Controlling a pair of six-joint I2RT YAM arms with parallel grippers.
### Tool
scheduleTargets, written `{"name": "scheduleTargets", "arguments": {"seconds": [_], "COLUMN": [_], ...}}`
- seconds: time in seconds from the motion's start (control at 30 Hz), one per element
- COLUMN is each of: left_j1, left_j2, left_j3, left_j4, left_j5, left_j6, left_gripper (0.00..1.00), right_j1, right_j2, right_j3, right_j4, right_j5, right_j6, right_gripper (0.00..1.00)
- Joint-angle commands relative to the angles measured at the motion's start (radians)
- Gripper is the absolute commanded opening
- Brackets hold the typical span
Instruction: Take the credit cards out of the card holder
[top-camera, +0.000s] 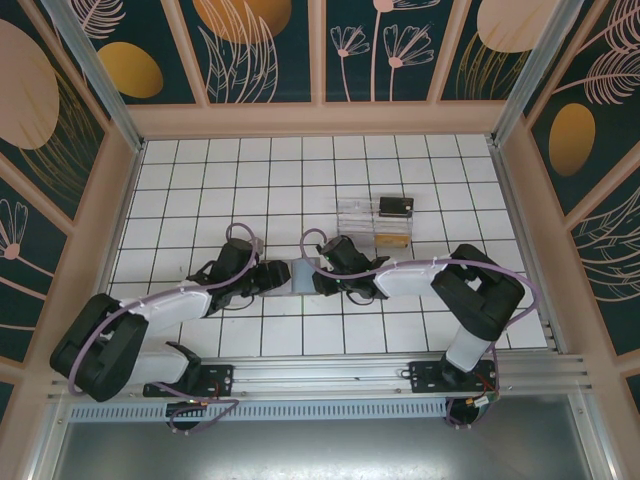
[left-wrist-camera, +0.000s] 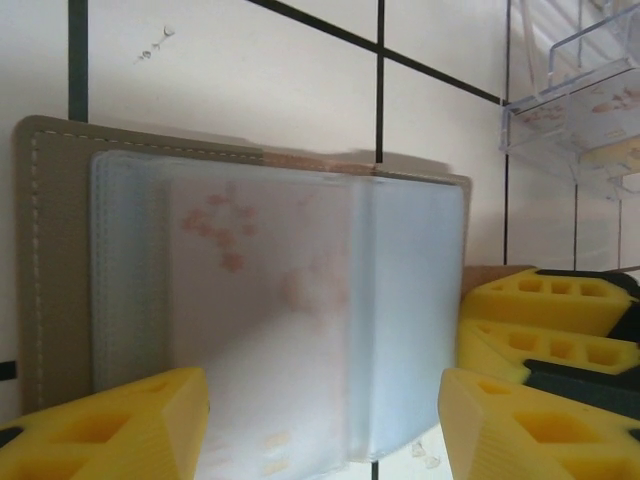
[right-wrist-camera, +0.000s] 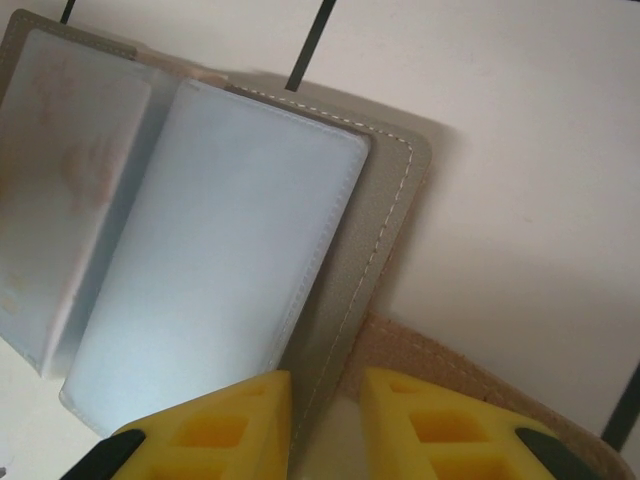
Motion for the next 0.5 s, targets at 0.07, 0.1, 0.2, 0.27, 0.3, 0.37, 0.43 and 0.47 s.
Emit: {"name": "scheduleTargets", "arguments": {"seconds": [0.07, 0.1, 0.2, 0.27, 0.3, 0.37, 0.43, 0.47], "left_j1": [-0.005, -0.005, -0.005, -0.005, -0.005, -0.005, -0.005, -0.005], "left_j2": [-0.046, -0.042, -0.016, -0.007, -0.005, -0.007, -0.011, -0.015], "left_j3": [-0.016, -0.016, -0.014, -0.015, -0.015, -0.016, -0.016, -0.016], "left_j4": [-0.057, -0.056, -0.057, -0.063, -0.063, -0.065, -0.071, -0.072], "left_j5": [-0.049, -0.045, -0.044, -0.05, -0.052, -0.058, -0.065, -0.067], "left_j6": [-0.013, -0.013, -0.011, -0.011, -0.012, -0.015, -0.015, -0.016], "left_gripper": [0.64, 0.64, 0.63, 0.63, 0.63, 0.63, 0.63, 0.63], "right_j1": [0.017, 0.017, 0.018, 0.018, 0.018, 0.02, 0.02, 0.02], "right_j2": [0.045, 0.045, 0.045, 0.045, 0.045, 0.045, 0.046, 0.046], "right_j3": [0.005, 0.006, 0.008, 0.007, 0.006, 0.005, 0.004, 0.005], "right_j4": [-0.034, -0.033, -0.035, -0.036, -0.037, -0.038, -0.037, -0.036], "right_j5": [-0.035, -0.035, -0.037, -0.035, -0.035, -0.034, -0.035, -0.035], "right_j6": [0.021, 0.023, 0.021, 0.023, 0.023, 0.024, 0.024, 0.024], "right_gripper": [0.28, 0.28, 0.28, 0.28, 0.28, 0.28, 0.28, 0.28]}}
